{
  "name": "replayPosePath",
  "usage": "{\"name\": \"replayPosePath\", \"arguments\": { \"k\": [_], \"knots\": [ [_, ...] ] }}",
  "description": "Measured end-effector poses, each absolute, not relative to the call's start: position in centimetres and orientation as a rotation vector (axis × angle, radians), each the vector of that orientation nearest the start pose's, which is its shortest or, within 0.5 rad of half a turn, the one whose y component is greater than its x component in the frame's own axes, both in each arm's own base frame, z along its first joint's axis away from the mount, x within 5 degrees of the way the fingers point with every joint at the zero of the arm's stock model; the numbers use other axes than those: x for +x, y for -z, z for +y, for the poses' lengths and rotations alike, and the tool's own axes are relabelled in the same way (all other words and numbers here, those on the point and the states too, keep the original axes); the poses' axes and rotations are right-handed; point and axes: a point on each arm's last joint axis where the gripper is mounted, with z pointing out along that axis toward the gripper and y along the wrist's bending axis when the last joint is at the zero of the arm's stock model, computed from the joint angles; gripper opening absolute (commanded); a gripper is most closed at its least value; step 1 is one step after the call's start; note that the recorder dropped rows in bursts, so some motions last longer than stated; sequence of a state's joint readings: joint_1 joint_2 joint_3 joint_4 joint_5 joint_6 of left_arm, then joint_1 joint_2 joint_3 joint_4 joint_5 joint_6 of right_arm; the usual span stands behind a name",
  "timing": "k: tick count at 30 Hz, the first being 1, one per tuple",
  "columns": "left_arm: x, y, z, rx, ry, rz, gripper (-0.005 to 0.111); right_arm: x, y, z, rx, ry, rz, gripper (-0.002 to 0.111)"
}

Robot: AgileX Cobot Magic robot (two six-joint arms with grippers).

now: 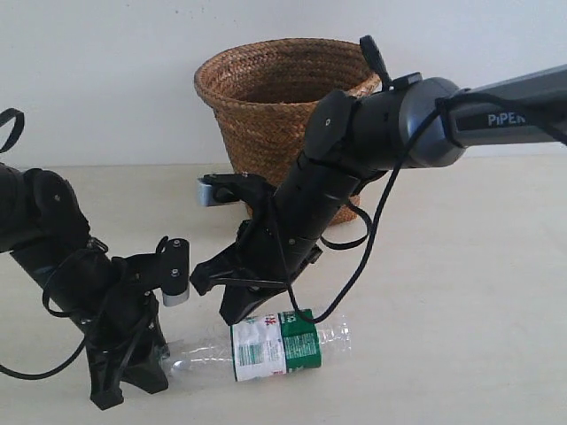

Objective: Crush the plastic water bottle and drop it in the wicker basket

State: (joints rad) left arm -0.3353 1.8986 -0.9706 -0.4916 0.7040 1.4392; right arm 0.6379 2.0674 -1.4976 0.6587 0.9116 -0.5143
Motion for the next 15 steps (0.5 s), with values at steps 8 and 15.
{"name": "replayPosePath", "arguments": {
  "k": [8, 15],
  "knots": [
    [29.2, -11.9, -13.4, 1.882, 0.375, 2.229, 0.004, 31.5, -17.8, 28.9, -1.107, -0.841, 2.676, 0.0],
    [29.2, -11.9, -13.4, 1.881, 0.372, 2.229, 0.004, 31.6, -16.6, 28.9, -1.108, -0.84, 2.711, 0.0]
  ]
}}
